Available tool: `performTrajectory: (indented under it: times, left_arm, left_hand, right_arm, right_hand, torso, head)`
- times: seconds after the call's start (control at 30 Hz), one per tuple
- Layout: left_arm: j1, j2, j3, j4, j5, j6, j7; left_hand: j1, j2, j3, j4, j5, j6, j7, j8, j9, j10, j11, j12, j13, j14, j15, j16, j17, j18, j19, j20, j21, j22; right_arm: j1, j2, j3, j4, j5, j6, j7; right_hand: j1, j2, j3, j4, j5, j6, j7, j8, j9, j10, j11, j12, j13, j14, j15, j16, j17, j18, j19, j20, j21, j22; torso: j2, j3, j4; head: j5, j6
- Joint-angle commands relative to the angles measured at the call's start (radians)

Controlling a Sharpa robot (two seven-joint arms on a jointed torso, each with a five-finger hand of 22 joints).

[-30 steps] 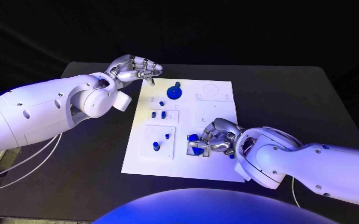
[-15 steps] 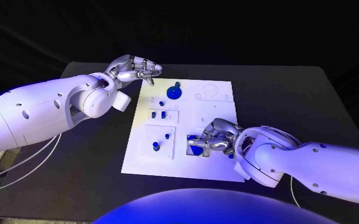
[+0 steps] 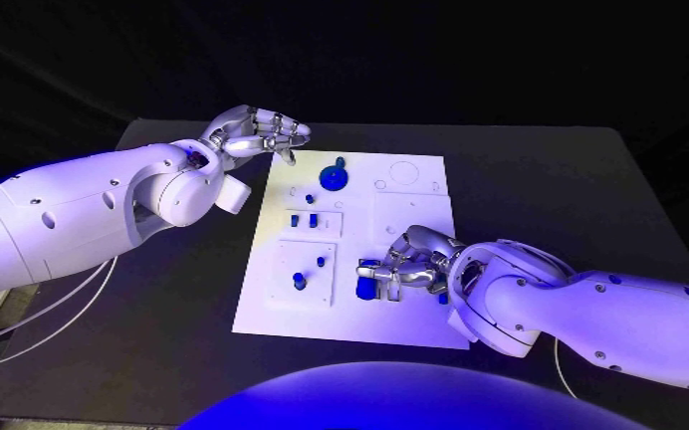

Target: Assemble the parts on the task board

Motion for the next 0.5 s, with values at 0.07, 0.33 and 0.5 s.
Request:
performTrajectory:
  times: [0.07,0.33,0.5]
  left_arm:
    - [0.001,0.0,0.001,0.003,-0.002,0.002,0.004]
    - [0.001,-0.001,0.001,0.002,-0.002,0.001,0.004]
    - [0.001,-0.001,0.001,0.0,-0.002,0.002,0.004]
  left_hand:
    - [-0.013,0.001,-0.001,-0.006,0.001,-0.005,-0.001,0.006,0.001,-0.007,-0.004,0.003,0.001,-0.004,0.002,0.004,0.001,0.013,-0.005,0.002,0.0,-0.001]
    - [-0.012,0.002,-0.001,-0.007,0.002,-0.006,-0.001,0.007,0.001,-0.008,-0.004,0.004,0.001,-0.004,0.002,0.005,0.001,0.013,-0.005,0.002,0.0,-0.002]
    - [-0.012,0.002,-0.001,-0.007,0.002,-0.006,-0.001,0.007,0.001,-0.008,-0.004,0.004,0.001,-0.004,0.002,0.005,0.001,0.013,-0.005,0.002,0.0,-0.002]
  right_arm:
    - [-0.001,-0.003,0.0,0.008,-0.032,0.014,-0.003]
    - [0.001,-0.047,0.0,0.053,-0.044,0.015,0.031]
    - [0.004,-0.077,0.001,0.081,-0.047,0.026,0.047]
  right_hand:
    - [-0.011,-0.002,-0.007,0.001,0.001,-0.01,-0.001,0.001,0.002,0.069,0.001,-0.003,0.167,0.097,-0.004,0.003,0.205,-0.003,0.008,-0.004,-0.004,0.175]
    - [0.098,0.009,-0.001,-0.005,-0.001,-0.01,-0.005,0.006,0.01,0.075,-0.003,0.01,0.178,0.099,-0.007,0.006,0.216,-0.006,0.013,-0.006,0.013,0.18]
    - [0.123,0.002,-0.005,-0.005,-0.001,-0.005,-0.007,0.009,0.013,0.079,-0.005,0.021,0.187,0.1,-0.008,0.007,0.221,-0.008,0.016,-0.007,0.024,0.182]
  torso:
    - [-0.001,0.0007,-0.0004]
    - [-0.001,0.0006,-0.0018]
    - [-0.002,0.0001,-0.0018]
  head:
    - [0.001,0.0]
    - [0.003,0.001]
    - [0.003,0.003]
